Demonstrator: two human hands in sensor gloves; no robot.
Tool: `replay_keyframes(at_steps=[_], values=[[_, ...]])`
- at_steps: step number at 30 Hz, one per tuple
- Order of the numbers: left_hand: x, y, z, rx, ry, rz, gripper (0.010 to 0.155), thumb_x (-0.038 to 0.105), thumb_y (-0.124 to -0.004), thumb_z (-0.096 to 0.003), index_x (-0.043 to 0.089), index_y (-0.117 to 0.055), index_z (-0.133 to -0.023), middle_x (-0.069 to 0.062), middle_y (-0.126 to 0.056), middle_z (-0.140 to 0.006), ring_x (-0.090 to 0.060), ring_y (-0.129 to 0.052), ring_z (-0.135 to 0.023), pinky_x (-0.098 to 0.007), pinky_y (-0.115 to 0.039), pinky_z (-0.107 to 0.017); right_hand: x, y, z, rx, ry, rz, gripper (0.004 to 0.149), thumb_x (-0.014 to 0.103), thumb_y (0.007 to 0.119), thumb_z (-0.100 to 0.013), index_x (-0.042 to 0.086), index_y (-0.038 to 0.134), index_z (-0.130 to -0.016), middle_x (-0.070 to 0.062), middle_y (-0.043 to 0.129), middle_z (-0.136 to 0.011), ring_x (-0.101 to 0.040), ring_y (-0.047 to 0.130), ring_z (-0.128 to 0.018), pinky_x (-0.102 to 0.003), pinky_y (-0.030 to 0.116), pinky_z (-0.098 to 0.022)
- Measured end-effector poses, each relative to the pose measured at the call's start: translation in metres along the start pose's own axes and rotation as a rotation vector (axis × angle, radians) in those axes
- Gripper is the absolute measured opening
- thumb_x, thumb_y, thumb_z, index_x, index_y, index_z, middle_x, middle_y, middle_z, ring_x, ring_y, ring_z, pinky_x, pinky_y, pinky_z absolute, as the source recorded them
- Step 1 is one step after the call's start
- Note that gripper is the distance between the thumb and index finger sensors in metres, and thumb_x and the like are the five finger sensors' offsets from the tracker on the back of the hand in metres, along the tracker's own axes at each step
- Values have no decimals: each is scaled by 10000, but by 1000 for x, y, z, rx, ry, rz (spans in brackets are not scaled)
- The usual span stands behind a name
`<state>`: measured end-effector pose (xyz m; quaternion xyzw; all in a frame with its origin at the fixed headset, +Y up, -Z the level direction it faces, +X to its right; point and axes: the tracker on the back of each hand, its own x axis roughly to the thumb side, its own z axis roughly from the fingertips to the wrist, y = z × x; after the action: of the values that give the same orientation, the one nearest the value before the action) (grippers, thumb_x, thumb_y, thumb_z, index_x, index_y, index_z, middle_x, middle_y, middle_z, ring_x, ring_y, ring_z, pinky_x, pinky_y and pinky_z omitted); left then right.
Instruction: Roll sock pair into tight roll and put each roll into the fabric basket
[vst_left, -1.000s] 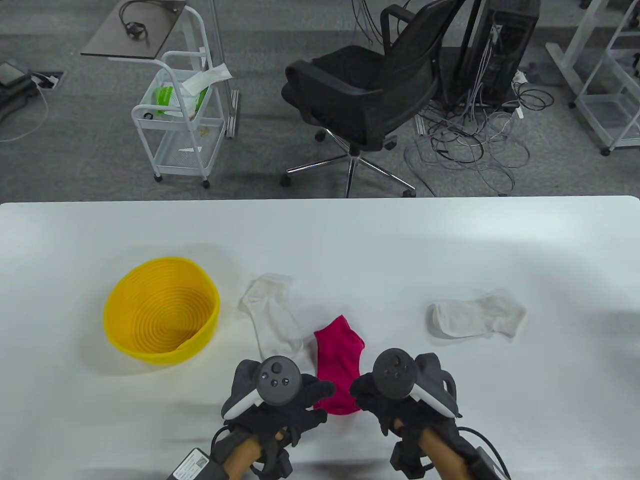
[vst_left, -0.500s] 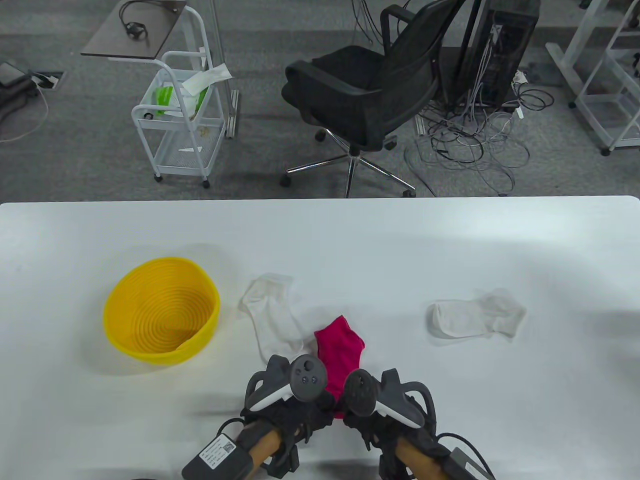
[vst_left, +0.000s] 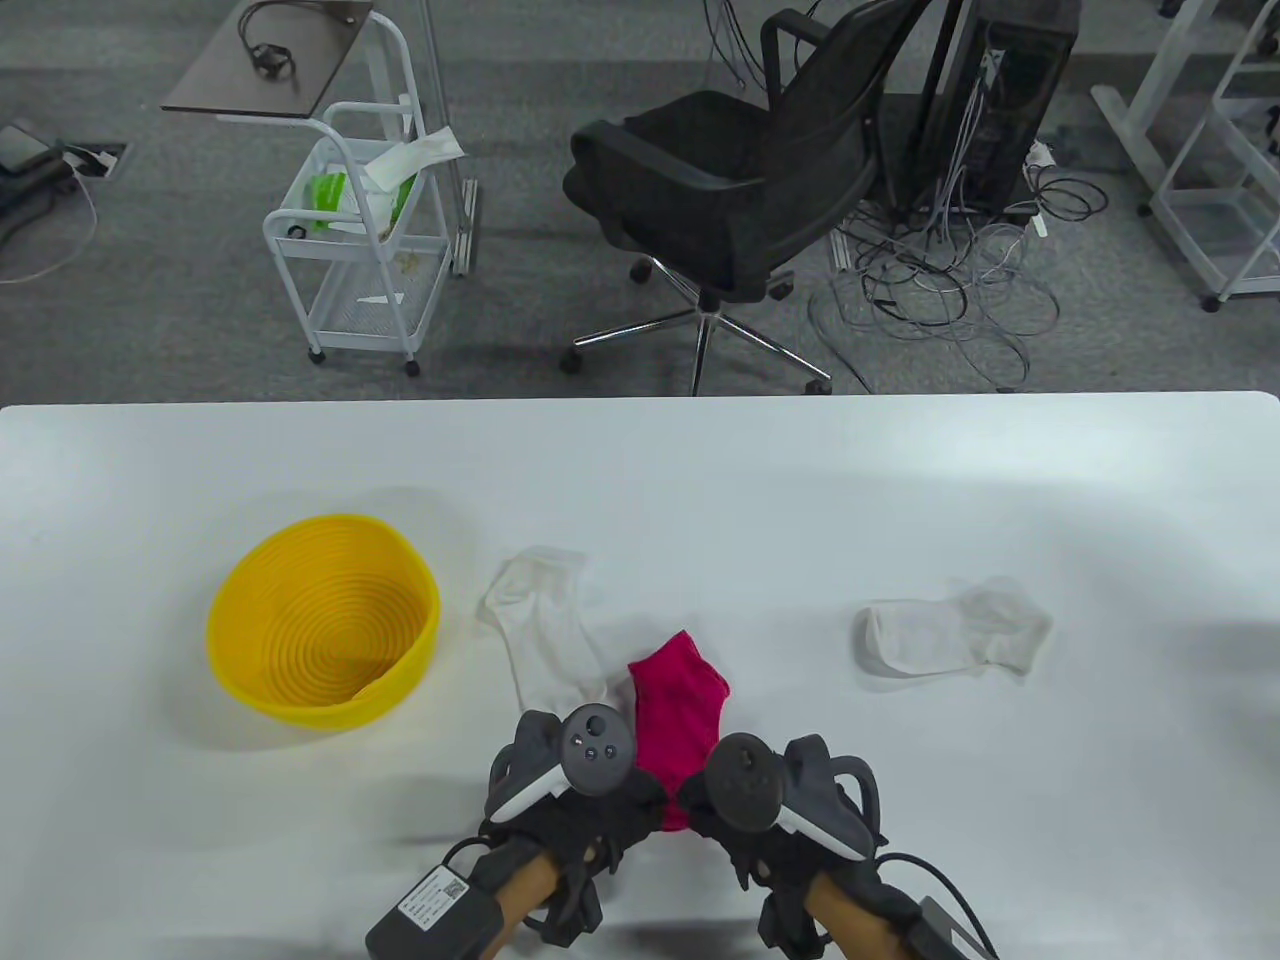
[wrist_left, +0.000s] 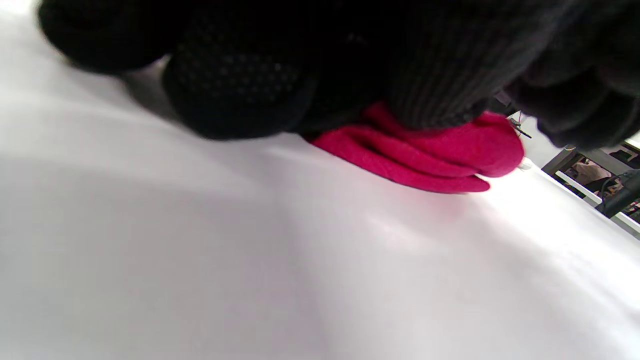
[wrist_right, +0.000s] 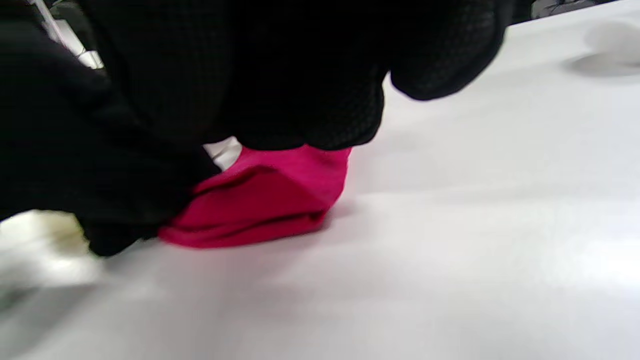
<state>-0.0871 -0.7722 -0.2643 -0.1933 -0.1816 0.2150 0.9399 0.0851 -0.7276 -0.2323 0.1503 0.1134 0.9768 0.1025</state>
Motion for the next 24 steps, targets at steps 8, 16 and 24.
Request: replay_keyframes(at_steps=[8,16,24], values=[[-1,0,0,6,7,27,412,442,-833,-371,262,-963,-718,-29,-1007,-543,-204,-998,-316,-426,-816,-300,3,25,-10,57,52,138,442,447,894,-366,409,843,-803,134,903,-869,-155,937,-783,-470,776,-583],[-6,20,10,51,16,82,477,432,-818,-384,277,-913,-825,-56,-990,-706,-256,-1032,-475,-454,-812,-381,2,32,-14,28,68,124,515,477,931,-322,398,825,-820,118,886,-865,-168,915,-780,-486,753,-605],[-3,15,7,4,-20,-69,484,465,-897,-339,289,-971,-784,-50,-868,-820,-259,-910,-597,-460,-737,-483,2,35,-18,-25,87,97,434,462,903,-351,386,862,-776,108,920,-794,-164,937,-716,-488,753,-604]])
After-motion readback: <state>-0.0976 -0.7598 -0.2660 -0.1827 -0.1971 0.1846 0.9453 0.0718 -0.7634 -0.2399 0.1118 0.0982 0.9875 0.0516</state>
